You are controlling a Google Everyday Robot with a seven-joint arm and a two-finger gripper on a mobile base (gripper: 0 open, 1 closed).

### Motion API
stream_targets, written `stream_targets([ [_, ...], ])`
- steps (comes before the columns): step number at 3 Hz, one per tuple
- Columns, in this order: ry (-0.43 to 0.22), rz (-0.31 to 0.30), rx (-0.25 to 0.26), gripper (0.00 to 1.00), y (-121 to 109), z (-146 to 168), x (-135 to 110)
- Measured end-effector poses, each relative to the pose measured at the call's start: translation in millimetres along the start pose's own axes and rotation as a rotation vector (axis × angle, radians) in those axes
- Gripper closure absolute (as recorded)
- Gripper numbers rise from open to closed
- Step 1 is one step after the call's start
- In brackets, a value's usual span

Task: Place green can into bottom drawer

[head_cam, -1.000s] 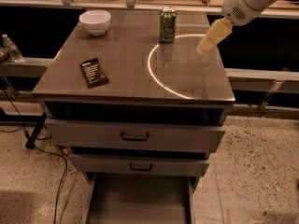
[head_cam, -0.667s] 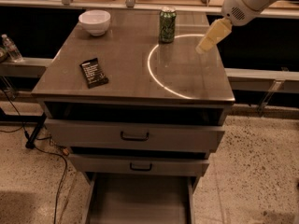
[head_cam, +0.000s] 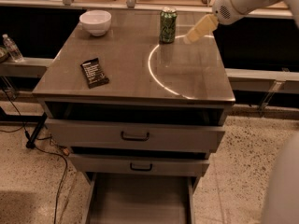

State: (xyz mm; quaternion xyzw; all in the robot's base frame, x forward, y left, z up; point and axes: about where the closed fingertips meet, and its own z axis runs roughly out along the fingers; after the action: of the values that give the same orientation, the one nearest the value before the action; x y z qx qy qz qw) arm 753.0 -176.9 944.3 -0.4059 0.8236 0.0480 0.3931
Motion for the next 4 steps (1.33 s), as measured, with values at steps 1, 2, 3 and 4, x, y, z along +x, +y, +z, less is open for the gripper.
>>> stream_targets([
  [1, -0.075, 0.092, 0.001, 0.00, -17.7, 39.4, -16.8],
  [2, -0.155, 0.157, 0.014, 0.00, -30.1, 76.5, -32.0],
  [3, -0.226, 0.195, 0.032, 0.00, -38.8, 101.7, -46.5],
  [4, -0.300, 0.238, 0.046, 0.03, -44.1, 130.6, -63.9],
])
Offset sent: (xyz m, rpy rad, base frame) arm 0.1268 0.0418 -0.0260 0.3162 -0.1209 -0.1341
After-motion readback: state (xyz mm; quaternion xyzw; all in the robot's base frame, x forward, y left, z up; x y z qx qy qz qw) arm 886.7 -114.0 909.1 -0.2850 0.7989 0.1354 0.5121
